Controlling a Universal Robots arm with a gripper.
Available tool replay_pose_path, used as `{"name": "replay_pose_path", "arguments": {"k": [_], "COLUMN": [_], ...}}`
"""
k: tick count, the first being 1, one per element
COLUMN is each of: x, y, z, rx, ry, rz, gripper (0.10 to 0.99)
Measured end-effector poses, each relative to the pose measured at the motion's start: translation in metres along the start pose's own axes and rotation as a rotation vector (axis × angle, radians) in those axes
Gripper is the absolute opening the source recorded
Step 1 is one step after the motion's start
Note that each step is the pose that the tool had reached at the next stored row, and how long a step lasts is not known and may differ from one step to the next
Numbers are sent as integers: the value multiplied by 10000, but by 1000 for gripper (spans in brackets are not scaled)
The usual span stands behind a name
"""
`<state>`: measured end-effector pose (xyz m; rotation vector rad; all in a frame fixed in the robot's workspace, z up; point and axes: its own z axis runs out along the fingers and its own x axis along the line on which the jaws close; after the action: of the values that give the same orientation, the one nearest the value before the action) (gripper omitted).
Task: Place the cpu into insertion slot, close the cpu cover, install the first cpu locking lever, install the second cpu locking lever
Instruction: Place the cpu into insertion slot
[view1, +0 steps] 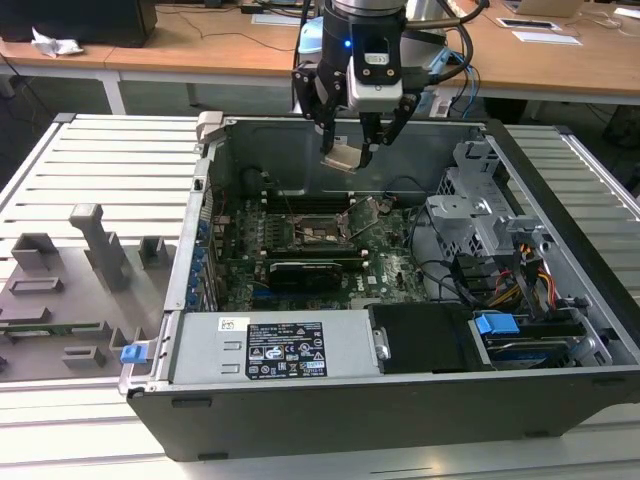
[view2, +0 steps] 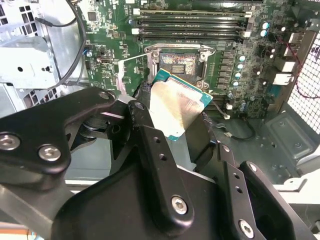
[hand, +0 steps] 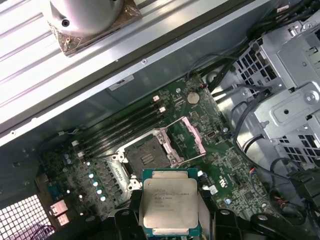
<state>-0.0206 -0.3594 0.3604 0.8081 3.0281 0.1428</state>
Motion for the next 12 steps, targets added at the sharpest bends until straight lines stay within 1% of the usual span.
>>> {"name": "replay_pose_path", "arguments": {"k": [12], "x": [0], "y": [0], "z": [1], "rx": [-11], "ry": [-49], "rz": [547], "gripper": [525]}}
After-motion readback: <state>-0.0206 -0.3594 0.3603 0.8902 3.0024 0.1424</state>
